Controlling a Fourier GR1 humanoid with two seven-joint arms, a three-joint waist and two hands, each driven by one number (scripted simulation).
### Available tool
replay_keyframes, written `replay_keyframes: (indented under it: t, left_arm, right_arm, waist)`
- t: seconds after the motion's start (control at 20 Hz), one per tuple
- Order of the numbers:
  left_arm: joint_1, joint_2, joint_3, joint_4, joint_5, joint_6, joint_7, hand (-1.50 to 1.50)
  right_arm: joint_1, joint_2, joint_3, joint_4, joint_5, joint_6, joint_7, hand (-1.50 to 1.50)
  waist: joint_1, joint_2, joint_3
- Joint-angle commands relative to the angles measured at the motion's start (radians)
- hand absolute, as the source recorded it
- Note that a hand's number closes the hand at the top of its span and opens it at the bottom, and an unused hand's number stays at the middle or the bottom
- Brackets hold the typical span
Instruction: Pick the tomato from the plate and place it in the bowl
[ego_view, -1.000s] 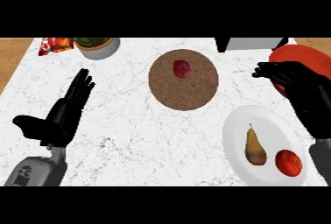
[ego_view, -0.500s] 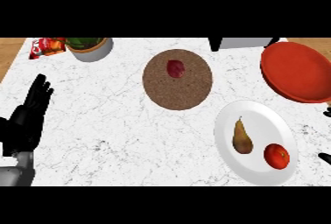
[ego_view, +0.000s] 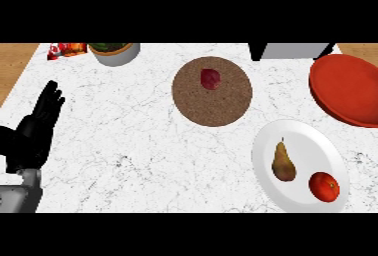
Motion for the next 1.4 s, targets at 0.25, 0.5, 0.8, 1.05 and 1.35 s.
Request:
replay_keyframes:
  t: [0.25, 0.5, 0.8, 1.05, 1.35]
  left_arm:
    - [-0.048, -0.017, 0.006, 0.032, -0.016, -0.026, 0.002, 0.0]
    - [-0.03, -0.024, 0.005, 0.022, -0.028, -0.019, 0.002, 0.0]
    - [-0.059, -0.037, -0.002, 0.001, -0.042, -0.013, 0.05, 0.0]
    - [-0.065, -0.006, 0.047, -0.01, -0.014, -0.045, 0.09, 0.0]
    - [-0.05, -0.03, 0.033, -0.002, -0.053, -0.038, 0.064, 0.0]
  right_arm:
    - [-0.224, -0.167, -0.012, 0.132, -0.001, 0.179, 0.022, -1.5]
    - [-0.205, -0.247, 0.123, 0.034, 0.17, 0.148, 0.005, -1.5]
    - [-0.329, -0.216, 0.257, 0.045, 0.293, 0.122, 0.065, -1.5]
    - [-0.329, -0.233, 0.324, 0.027, 0.353, 0.167, 0.034, -1.5]
    - [-0.383, -0.229, 0.444, 0.028, 0.485, 0.157, 0.065, -1.5]
  waist:
    - [0.023, 0.003, -0.003]
    - [0.026, 0.002, -0.003]
    - [0.035, 0.004, -0.003]
    - [0.025, 0.001, -0.003]
    - [0.024, 0.002, -0.003]
